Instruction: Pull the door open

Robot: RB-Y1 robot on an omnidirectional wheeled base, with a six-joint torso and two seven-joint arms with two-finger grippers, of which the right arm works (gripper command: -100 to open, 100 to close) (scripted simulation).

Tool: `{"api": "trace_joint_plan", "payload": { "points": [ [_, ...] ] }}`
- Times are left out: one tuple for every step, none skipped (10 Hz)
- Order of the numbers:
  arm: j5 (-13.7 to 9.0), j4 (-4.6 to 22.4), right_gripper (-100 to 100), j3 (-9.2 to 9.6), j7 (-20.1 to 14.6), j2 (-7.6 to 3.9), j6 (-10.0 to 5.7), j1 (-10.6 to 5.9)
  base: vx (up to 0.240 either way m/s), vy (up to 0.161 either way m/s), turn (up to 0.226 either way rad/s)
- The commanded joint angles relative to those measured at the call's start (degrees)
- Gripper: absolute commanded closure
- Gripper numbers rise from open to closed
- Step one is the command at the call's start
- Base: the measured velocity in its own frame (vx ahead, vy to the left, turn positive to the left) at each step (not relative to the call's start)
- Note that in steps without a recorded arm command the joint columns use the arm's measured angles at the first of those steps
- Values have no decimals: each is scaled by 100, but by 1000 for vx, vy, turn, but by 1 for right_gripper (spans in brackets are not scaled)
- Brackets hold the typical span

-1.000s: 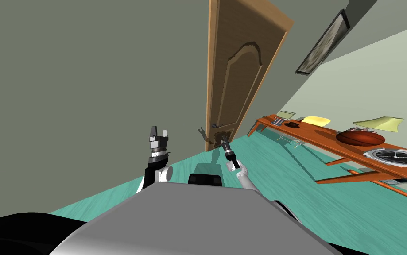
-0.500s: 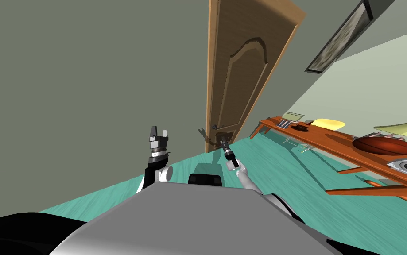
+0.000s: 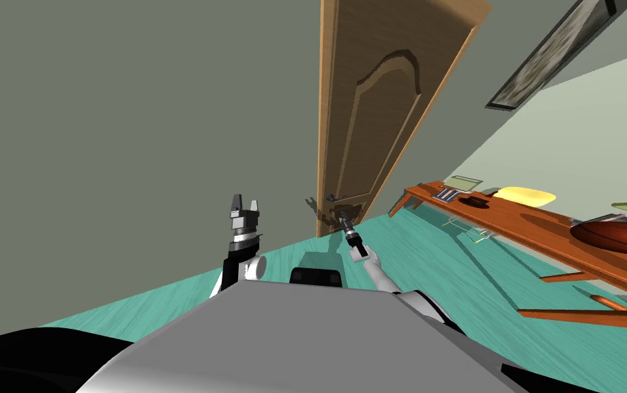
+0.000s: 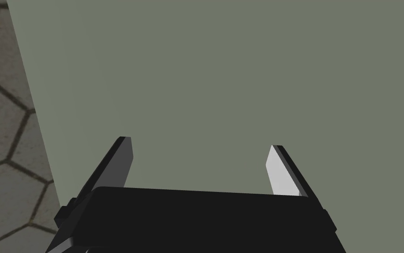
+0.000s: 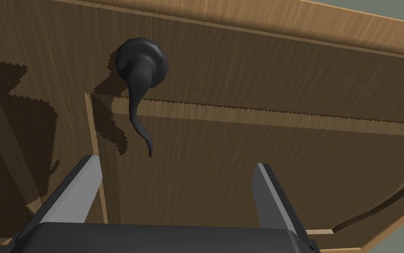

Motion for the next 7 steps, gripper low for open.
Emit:
{"api": "trace_joint_plan", "payload": {
  "points": [
    [5,214,-100,20,-24,-11,-48,-103,69,-59,63],
    [8,325,-100,32,-40,-20,-66,-159,70,-64,61],
    [11,436,-100,45,-56,-30,-85,-214,69,-62,63],
    [15,547,-100,58,-72,-39,-103,-270,66,-57,62],
    [18,648,-100,70,-86,-48,-119,-320,67,-50,57],
    [23,825,-100,91,-112,-63,-149,-408,82,-62,88],
    [26,913,-100,101,-125,-70,-163,-452,73,-67,75]
  ]
}}
